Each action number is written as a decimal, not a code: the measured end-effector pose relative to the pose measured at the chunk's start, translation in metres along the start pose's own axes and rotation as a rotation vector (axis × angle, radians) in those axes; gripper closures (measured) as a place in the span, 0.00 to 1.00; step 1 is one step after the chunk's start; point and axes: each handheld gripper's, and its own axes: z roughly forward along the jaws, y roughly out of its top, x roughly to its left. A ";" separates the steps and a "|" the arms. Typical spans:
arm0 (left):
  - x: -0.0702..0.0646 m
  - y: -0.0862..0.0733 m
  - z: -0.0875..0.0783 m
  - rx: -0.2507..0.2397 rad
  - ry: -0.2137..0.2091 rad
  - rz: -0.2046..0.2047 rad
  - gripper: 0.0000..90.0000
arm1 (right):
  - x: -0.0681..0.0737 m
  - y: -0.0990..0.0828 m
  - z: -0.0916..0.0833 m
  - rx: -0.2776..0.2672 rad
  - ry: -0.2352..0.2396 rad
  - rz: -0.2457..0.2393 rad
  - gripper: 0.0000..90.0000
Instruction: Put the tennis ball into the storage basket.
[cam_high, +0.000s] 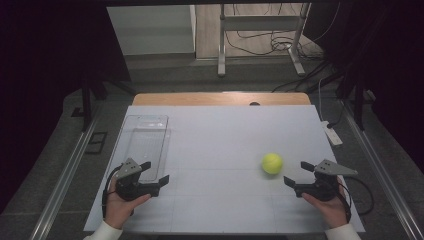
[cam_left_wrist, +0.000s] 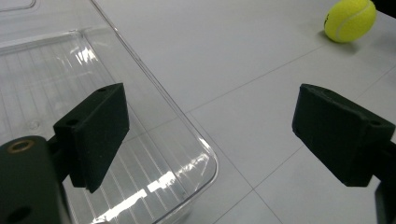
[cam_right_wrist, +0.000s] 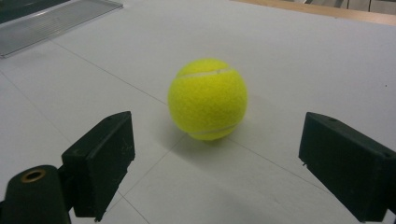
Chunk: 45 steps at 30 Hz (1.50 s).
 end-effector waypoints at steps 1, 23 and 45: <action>0.000 0.000 0.000 0.000 0.000 0.001 0.14 | 0.000 0.000 0.000 -0.002 0.001 0.003 0.12; -0.013 0.018 0.005 0.009 -0.029 0.020 0.14 | 0.000 -0.002 0.000 -0.009 -0.002 0.039 0.12; -0.028 0.044 0.021 0.045 -0.084 0.051 0.14 | 0.000 -0.002 0.002 -0.009 0.002 0.026 0.13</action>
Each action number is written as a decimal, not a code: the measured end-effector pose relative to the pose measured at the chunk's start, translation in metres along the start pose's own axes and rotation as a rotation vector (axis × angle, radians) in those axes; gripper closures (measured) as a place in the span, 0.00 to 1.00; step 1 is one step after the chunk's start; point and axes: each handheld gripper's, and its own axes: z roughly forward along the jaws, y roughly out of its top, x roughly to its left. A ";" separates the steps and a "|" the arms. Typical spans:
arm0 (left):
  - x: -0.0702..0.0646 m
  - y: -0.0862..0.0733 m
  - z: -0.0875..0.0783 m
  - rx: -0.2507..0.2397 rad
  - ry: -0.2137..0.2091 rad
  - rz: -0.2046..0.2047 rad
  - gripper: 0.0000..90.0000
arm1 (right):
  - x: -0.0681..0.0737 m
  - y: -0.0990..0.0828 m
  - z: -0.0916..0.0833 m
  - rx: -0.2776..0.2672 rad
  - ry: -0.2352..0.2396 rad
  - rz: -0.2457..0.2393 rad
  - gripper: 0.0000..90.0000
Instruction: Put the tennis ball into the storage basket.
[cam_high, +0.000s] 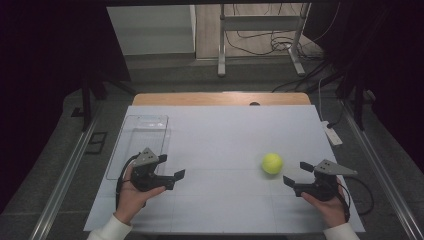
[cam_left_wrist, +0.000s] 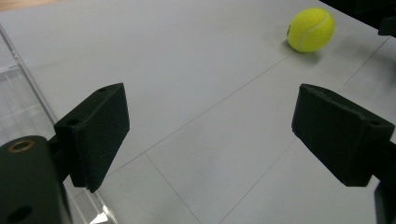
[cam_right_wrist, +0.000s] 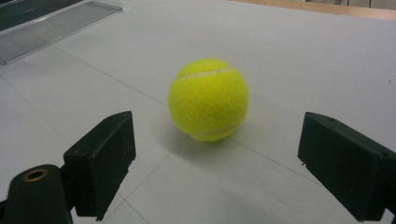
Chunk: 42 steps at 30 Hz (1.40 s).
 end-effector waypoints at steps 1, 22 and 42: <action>0.000 0.001 0.001 0.002 0.000 0.002 0.14 | 0.000 0.000 0.000 0.000 0.000 -0.001 0.13; 0.005 0.008 0.005 0.016 0.009 -0.008 0.14 | 0.000 0.000 0.000 0.000 0.000 -0.009 0.13; -0.001 0.030 0.016 0.047 -0.014 0.006 0.14 | 0.000 0.000 0.001 0.001 -0.003 -0.017 0.13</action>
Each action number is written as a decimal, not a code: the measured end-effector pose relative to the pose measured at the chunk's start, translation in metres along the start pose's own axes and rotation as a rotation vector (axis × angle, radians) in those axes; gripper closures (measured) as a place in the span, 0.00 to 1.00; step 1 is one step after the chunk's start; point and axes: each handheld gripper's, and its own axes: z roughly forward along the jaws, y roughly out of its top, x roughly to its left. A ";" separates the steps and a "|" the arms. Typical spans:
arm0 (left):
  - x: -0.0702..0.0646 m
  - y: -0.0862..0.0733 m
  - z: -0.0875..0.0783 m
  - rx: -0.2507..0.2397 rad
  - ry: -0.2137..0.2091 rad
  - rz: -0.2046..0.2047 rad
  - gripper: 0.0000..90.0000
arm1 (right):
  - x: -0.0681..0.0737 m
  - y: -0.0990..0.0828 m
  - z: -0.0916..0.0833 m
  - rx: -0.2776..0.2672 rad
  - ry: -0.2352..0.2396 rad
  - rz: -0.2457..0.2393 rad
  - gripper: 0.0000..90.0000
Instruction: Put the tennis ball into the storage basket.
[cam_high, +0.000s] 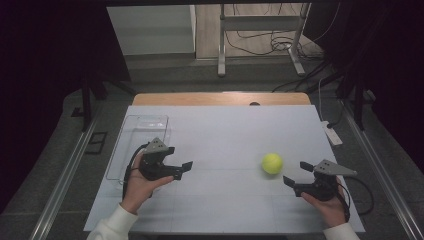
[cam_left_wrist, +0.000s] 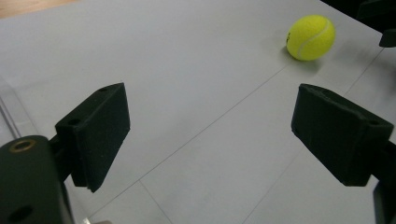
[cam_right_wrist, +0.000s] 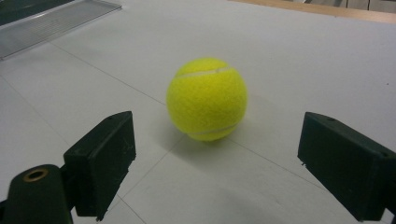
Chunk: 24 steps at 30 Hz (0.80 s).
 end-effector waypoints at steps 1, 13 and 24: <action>0.000 0.001 0.000 0.001 -0.004 0.001 0.14 | 0.000 0.000 0.000 0.000 0.000 -0.001 0.13; 0.001 0.004 0.005 0.009 -0.010 0.006 0.15 | 0.000 0.000 0.000 0.000 0.001 -0.002 0.13; 0.000 0.011 0.011 0.013 -0.026 0.015 0.15 | 0.000 0.000 0.001 0.001 0.004 0.001 0.13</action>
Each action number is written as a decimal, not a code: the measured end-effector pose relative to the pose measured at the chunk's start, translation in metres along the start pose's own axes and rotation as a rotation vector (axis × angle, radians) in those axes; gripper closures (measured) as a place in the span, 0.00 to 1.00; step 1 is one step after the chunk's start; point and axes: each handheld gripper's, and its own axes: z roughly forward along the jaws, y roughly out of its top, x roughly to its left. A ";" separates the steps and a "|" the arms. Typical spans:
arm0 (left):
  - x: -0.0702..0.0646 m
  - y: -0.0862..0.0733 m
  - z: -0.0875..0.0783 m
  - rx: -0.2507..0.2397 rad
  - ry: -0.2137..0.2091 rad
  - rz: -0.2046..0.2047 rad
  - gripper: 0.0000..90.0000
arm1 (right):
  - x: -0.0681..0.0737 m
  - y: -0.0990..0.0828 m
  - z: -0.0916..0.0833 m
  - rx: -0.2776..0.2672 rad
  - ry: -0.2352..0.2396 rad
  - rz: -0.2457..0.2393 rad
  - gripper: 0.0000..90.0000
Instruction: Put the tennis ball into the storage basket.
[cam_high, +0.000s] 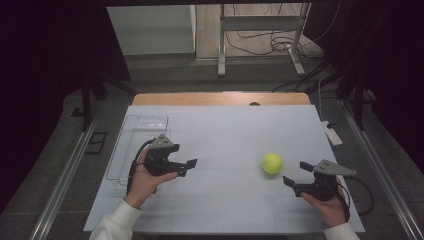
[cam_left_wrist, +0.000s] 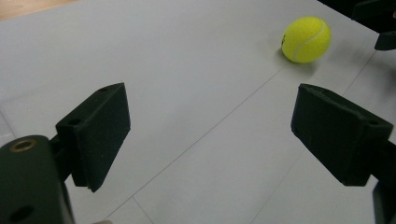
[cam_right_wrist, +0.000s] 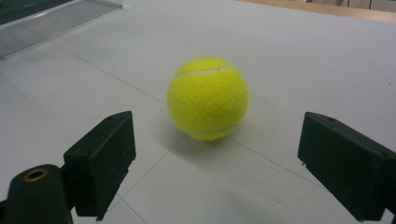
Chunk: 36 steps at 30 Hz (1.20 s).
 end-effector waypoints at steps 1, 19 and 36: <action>0.000 0.001 0.001 0.001 -0.003 -0.001 0.15 | 0.000 0.000 0.000 0.000 0.000 0.000 0.13; -0.002 0.010 0.011 0.013 -0.026 0.008 0.15 | 0.000 0.000 0.001 0.006 -0.001 -0.003 0.13; -0.006 0.021 0.021 0.026 -0.050 0.029 0.15 | 0.000 -0.001 0.002 0.014 -0.003 -0.008 0.13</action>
